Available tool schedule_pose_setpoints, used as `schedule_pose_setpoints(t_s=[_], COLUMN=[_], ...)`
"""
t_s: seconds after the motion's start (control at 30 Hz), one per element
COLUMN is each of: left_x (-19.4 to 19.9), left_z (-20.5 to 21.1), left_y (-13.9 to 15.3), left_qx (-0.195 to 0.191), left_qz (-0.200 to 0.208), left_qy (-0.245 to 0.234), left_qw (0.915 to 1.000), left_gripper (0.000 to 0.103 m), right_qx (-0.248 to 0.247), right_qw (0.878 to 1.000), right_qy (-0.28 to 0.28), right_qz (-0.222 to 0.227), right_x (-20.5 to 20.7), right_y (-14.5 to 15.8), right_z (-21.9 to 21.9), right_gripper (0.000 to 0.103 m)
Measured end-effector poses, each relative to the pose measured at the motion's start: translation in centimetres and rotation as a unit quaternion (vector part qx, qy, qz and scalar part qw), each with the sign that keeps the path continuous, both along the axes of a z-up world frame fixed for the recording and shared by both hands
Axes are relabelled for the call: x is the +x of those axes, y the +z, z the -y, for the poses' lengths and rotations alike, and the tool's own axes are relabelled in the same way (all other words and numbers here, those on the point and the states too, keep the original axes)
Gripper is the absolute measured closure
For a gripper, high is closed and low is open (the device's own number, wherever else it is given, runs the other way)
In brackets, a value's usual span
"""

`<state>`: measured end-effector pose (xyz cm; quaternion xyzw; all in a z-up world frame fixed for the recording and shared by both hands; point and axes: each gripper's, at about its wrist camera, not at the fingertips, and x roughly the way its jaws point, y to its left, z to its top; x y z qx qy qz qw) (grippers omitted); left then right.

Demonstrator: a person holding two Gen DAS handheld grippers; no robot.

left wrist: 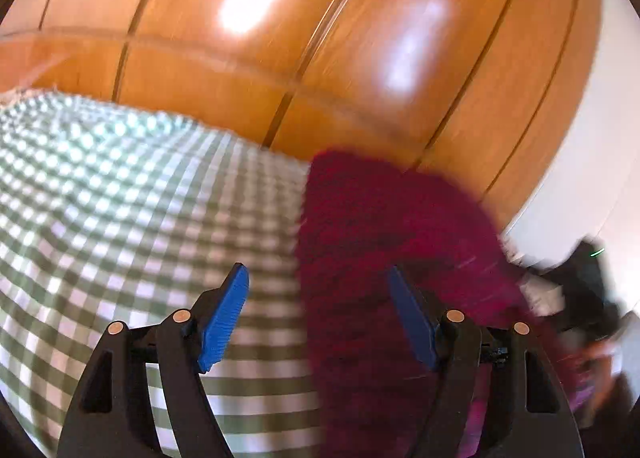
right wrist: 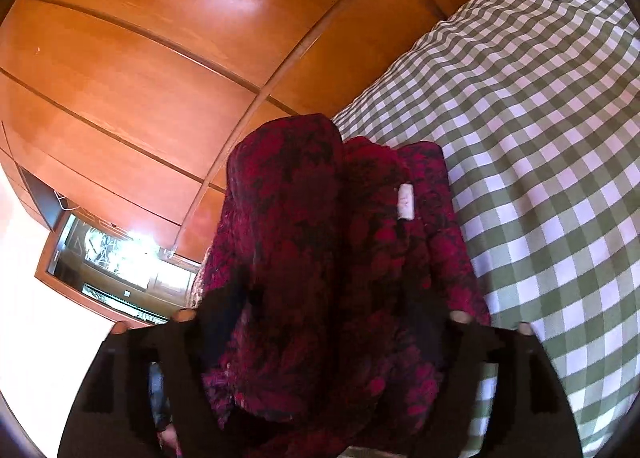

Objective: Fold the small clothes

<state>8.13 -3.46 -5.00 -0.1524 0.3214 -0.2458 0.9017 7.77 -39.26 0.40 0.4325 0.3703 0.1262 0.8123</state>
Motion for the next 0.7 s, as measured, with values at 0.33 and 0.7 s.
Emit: schedule_pose_setpoints(t_s=[0.33,0.7], left_x=[-0.3,-2.4], left_z=[4.3,10.7], left_y=[-0.6,0.2], left_qx=[0.002,0.113], left_qz=[0.019,0.093], left_qy=[-0.052,-0.080], left_qw=[0.9985,0.9860], left_gripper=[0.035,0.035], right_qx=[-0.024,-0.187], right_qw=[1.000,0.973], right_qy=[0.003,-0.125], right_qz=[0.016,0.052], right_x=[-0.2,-5.9], right_y=[1.9,4.9], right_z=[0.0,1.6], right_gripper=[0.035,0.026])
